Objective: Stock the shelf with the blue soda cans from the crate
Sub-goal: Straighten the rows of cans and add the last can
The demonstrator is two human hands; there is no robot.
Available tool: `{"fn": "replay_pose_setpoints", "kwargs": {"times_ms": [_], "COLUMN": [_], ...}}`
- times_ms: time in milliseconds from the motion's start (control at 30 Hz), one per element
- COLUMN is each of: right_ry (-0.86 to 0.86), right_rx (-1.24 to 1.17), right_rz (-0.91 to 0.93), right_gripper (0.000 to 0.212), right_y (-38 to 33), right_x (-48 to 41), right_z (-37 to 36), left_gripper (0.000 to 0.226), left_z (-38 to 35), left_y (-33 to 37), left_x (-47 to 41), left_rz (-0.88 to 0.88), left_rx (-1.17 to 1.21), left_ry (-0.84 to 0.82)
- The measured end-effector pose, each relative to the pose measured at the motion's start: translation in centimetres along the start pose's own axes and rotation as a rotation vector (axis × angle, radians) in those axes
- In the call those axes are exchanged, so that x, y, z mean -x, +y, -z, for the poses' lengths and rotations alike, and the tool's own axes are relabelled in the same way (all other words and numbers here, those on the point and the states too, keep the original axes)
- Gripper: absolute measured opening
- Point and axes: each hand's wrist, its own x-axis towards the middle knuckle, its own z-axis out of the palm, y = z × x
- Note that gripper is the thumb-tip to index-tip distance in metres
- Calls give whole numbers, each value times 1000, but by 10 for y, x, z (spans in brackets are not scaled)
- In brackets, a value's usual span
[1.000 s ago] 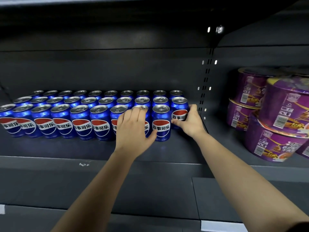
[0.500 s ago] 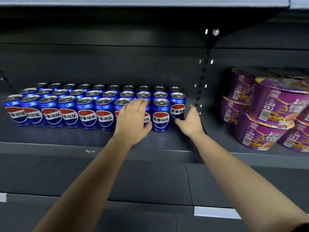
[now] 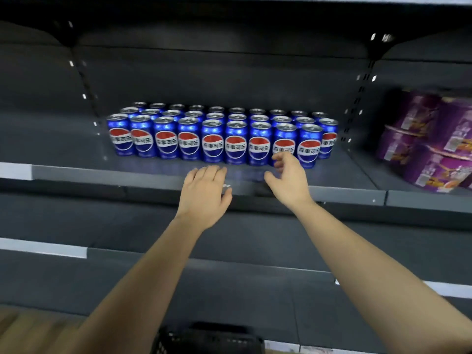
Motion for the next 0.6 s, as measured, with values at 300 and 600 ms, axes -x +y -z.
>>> {"fn": "replay_pose_setpoints", "kwargs": {"times_ms": [300,600], "right_ry": [-125,-257], "right_rx": [46,76], "right_rz": [-56,-62], "right_gripper": [39,40], "right_y": [-82,-127], "right_x": [120,169], "right_z": [-103,-161], "left_gripper": [52,51], "left_z": [24,29], "left_y": [-125,-187], "left_x": [127,195], "left_rz": [6,66], "left_rx": [-21,-37], "left_ry": [-163,-240]}}
